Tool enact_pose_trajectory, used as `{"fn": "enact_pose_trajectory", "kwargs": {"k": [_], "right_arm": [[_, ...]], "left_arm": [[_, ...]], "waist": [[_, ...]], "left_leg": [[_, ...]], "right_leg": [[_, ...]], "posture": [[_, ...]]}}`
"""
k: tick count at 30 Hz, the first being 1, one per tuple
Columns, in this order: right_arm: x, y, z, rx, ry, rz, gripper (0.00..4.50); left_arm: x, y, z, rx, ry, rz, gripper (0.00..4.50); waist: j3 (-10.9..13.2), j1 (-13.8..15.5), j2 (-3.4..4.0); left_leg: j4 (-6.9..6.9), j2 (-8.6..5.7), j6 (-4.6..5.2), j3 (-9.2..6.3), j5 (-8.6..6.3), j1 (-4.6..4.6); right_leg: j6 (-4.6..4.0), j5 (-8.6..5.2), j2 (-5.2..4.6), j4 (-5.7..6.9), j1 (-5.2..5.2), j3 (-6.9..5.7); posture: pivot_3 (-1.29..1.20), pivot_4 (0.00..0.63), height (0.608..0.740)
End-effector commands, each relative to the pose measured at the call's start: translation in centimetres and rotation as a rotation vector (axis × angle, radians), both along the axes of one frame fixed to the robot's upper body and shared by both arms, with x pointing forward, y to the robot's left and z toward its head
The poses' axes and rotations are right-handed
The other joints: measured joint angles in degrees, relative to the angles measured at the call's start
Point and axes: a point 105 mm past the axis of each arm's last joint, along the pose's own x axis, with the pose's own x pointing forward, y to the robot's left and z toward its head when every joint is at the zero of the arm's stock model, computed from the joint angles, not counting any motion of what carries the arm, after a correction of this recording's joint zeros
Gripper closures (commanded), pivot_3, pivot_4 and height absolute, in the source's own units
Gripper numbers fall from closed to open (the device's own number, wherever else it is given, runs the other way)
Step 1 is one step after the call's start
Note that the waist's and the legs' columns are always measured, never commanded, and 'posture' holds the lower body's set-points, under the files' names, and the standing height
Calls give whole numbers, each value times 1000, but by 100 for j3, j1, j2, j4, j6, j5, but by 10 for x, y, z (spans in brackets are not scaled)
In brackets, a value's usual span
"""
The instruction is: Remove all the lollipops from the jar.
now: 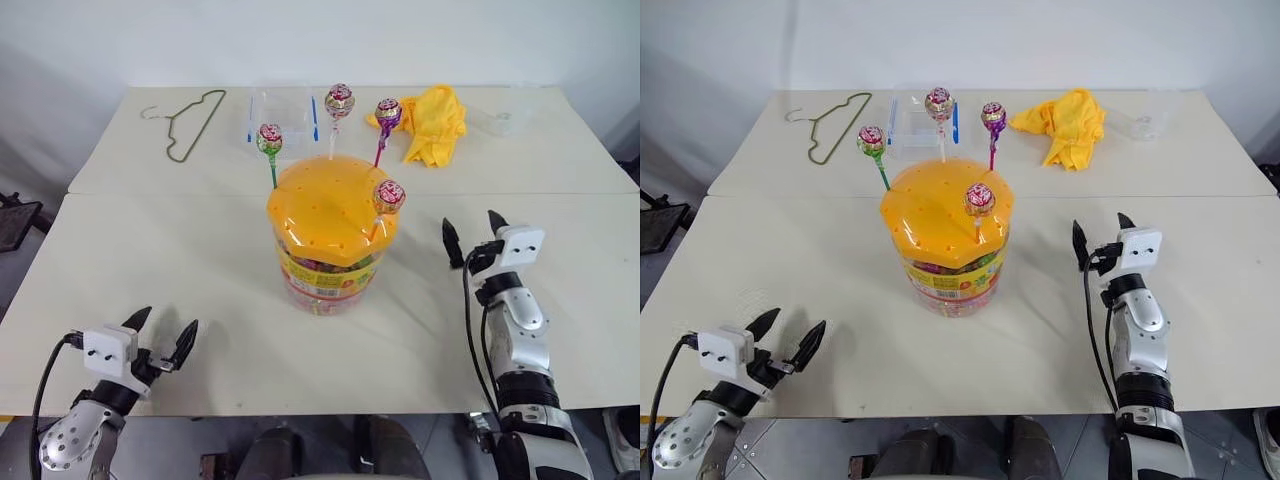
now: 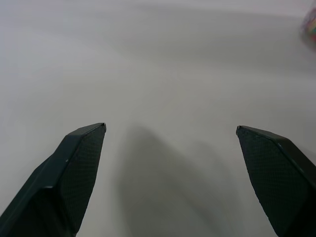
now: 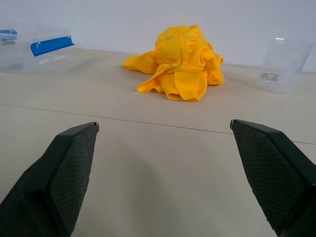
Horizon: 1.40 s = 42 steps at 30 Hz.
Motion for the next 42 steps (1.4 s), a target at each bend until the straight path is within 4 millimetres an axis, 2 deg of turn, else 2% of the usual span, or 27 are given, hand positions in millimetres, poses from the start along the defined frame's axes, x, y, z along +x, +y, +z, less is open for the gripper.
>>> {"fn": "enact_pose_trajectory", "kwargs": {"k": [1, 4, 6, 7, 10, 13, 16, 19, 21, 23, 27, 29, 30, 32, 36, 39, 42], "right_arm": [[-5, -3, 13, -10, -51, 21, 23], [-13, -2, 17, -18, -66, 83, 23], [-28, 2, 30, 6, -91, 218, 23], [-41, 3, 40, 8, -115, 303, 23], [-73, -7, 57, -27, -64, 456, 23], [-102, -13, 82, -29, -54, 542, 23], [-127, -4, 104, -65, -56, 646, 23], [-144, 10, 119, -134, -152, 718, 23], [-153, 18, 132, -203, -208, 768, 23], [-162, 26, 141, -234, -195, 832, 23], [-170, 35, 140, -243, -166, 899, 23], [-173, 39, 139, -248, -163, 919, 23], [-174, 43, 137, -246, -162, 928, 23], [-175, 49, 136, -217, -165, 934, 23], [-172, 50, 128, -204, -165, 905, 23], [-171, 51, 122, -187, -168, 887, 0], [-171, 53, 119, -178, -171, 880, 0]], "left_arm": [[2, 3, 15, 24, -40, -6, 0], [6, 3, 25, -4, -75, -62, 0], [6, 5, 29, 64, -46, -178, 0], [7, 12, 33, 91, -33, -233, 0], [14, 46, 75, -6, -119, -274, 0], [16, 58, 94, -23, -92, -370, 0], [18, 61, 114, -52, -58, -478, 0], [17, 57, 120, -115, -14, -589, 0], [22, 47, 131, -149, -41, -658, 0], [33, 15, 148, -213, -115, -792, 0], [54, -33, 159, -245, -180, -916, 0], [63, -47, 167, -285, -197, -947, 0], [68, -61, 173, -291, -204, -990, 0], [74, -84, 177, -251, -207, -1061, 0], [83, -107, 189, -271, -224, -1112, 0], [84, -122, 202, -283, -246, -1164, 609], [82, -130, 206, -271, -247, -1202, 1534]], "waist": [[0, -6, 0], [0, 4, 0], [0, 26, 0], [1, 31, 2], [11, 81, 25], [10, 76, 23], [11, 69, 25], [10, 34, 22], [11, 30, 24], [12, 97, 23], [2, 196, 5], [6, 187, -2], [8, 174, -6], [13, 168, -13], [12, 140, -12], [13, 155, -14], [13, 156, -14]], "left_leg": [[0, 0, 0, 0, 0, 0], [0, 0, 0, 0, 0, 0], [0, 0, 0, -1, 0, -1], [0, 1, 0, -7, 0, -3], [0, 4, -2, -16, -1, -8], [2, 7, 0, -16, -3, -1], [2, 9, -2, -17, -6, -1], [1, 12, -5, -14, -7, 3], [1, 12, -5, -14, -7, 3], [2, 9, -4, -13, -7, 0], [11, 2, -2, -29, -6, -3], [20, -3, -2, -27, -6, -7], [26, -4, -1, -23, -6, -10], [37, -4, -1, -22, -6, -12], [44, -6, -1, -8, -6, -7], [50, -2, -1, -7, -6, -8], [59, -4, 0, -8, -7, -11]], "right_leg": [[0, 0, 1, 0, 0, 0], [0, 0, 1, 1, 0, 0], [0, 0, -1, 0, 0, 0], [0, 0, 0, -2, 0, -7], [-6, -3, -1, -2, 0, -18], [-6, -3, -3, -10, 11, -19], [-6, -3, 0, -8, 10, -23], [-7, -4, 3, -8, 12, -21], [-7, -3, 3, -8, 12, -21], [-5, -3, 2, -6, 10, -20], [0, 1, -4, -8, 18, -28], [3, 3, -1, -8, 18, -28], [5, 4, 3, -6, 17, -27], [6, 5, 12, 1, 17, -28], [7, 5, 23, 10, 16, -26], [7, 5, 28, 13, 16, -25], [7, 5, 27, 15, 16, -25]], "posture": [[0, 150, 740], [0, 150, 740], [0, 150, 740], [0, 150, 740], [0, 150, 740], [0, 150, 740], [0, 150, 740], [0, 150, 740], [0, 150, 740], [0, 150, 740], [0, 150, 740], [0, 150, 740], [0, 150, 740], [0, 150, 740], [0, 150, 740], [0, 150, 740], [0, 150, 740]]}}
